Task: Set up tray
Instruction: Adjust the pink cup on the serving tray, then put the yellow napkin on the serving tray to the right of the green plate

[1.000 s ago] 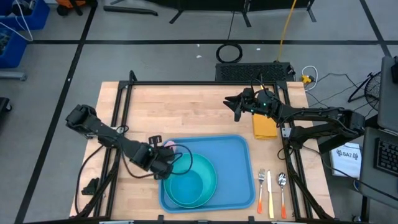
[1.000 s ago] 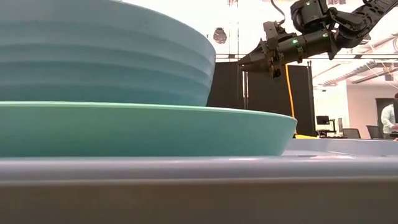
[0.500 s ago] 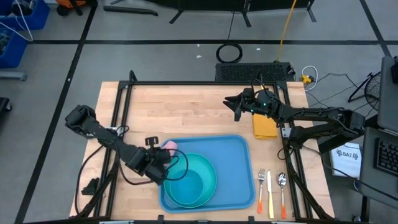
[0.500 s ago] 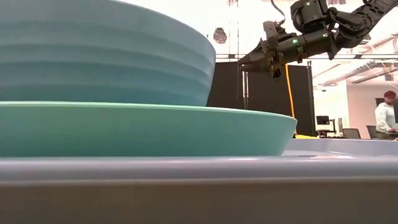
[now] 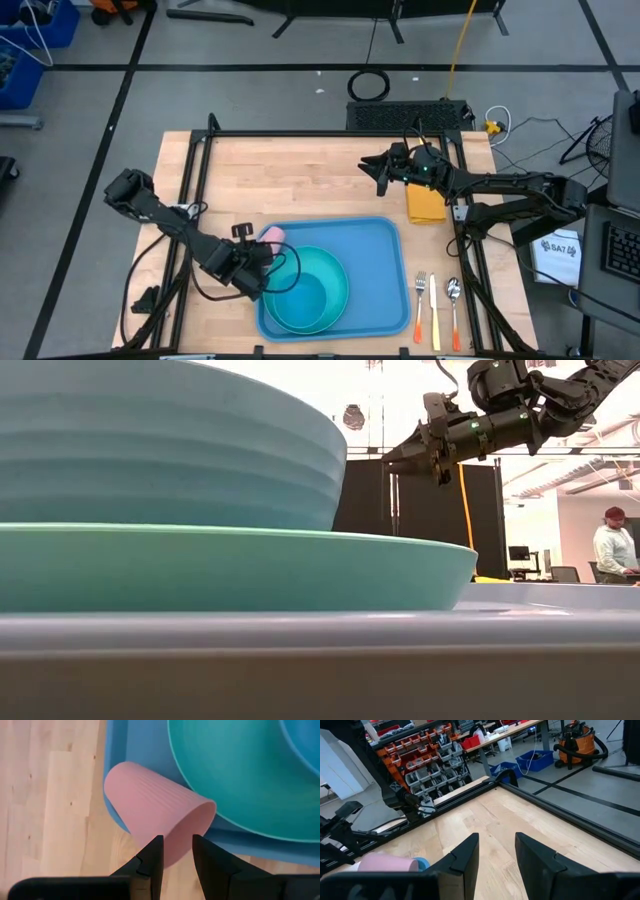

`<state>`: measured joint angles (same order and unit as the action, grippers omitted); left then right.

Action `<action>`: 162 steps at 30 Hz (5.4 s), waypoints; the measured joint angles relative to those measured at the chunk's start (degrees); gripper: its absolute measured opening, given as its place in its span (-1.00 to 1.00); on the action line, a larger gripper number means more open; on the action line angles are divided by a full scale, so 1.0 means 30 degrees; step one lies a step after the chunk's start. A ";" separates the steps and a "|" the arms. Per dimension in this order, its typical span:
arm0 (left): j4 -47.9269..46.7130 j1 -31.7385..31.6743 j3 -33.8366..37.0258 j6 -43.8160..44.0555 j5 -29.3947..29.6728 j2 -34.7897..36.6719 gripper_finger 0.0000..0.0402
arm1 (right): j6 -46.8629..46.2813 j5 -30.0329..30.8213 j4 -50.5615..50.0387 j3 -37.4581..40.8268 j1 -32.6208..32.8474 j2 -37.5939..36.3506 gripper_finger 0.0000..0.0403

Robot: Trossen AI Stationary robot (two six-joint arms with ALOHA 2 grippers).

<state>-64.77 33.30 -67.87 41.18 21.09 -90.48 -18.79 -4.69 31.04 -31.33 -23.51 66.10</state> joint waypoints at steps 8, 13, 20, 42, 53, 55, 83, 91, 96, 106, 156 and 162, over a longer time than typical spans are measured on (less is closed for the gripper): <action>0.0335 -0.0071 0.1920 0.0836 0.0066 0.0000 -0.46 | 0.0000 -0.0007 0.0004 0.0000 0.0000 0.0001 -0.42; 0.0627 -0.0101 0.2358 0.0961 0.0884 0.0000 -0.46 | -0.0004 0.0000 0.0011 0.0000 0.0000 0.0001 -0.42; 0.0637 -0.0509 0.2264 0.0833 0.1475 -0.0007 -0.64 | -0.0004 0.0011 0.0169 0.0000 0.0000 0.0001 -0.42; 0.0298 -0.4835 0.1052 -0.0501 -0.4992 0.2336 -0.98 | 0.0138 0.0036 0.0295 0.0000 0.0000 -0.0005 -0.42; -0.3536 -0.9355 -0.1044 -0.1736 -0.7963 0.2670 -0.98 | 0.0131 0.0044 0.0295 0.0000 0.0000 -0.0004 -0.42; -0.3570 -1.0192 -0.1029 -0.2465 -0.9160 0.2585 -0.98 | 0.0135 0.0047 0.0295 0.0000 0.0000 0.0001 -0.42; -0.6206 -1.3414 -0.1068 -0.7019 -1.3002 -0.2159 -0.91 | 0.0523 0.0182 0.0295 0.0000 -0.0007 0.0001 -0.42; -0.5622 -1.3465 -0.1036 -0.7087 -1.3343 -0.2186 -0.73 | 0.0565 0.0198 0.0295 0.0000 -0.0007 0.0001 -0.42; -0.5381 -1.3470 -0.1076 -0.7138 -1.4163 -0.2186 -0.72 | 0.0568 0.0204 0.0303 0.0000 -0.0007 0.0001 -0.42; -0.5370 -1.3470 -0.4138 -0.7509 -1.2217 -0.2178 -0.71 | 0.0641 0.0204 0.0295 0.0000 -0.0004 -0.0003 -0.42; 3.1059 -1.1066 2.0760 -0.9512 -0.7639 1.8681 -0.71 | -0.3584 0.2661 -2.2524 0.0007 -0.3325 -1.0265 -0.42; 3.0900 -1.0631 2.0988 -0.9551 -0.8528 1.9413 -0.71 | -0.5491 0.2529 -2.8989 0.0007 -0.3519 -1.0889 -0.42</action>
<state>27.93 1.40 -4.91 12.53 -4.49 -32.24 -35.26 2.90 -55.93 -31.31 -34.06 33.44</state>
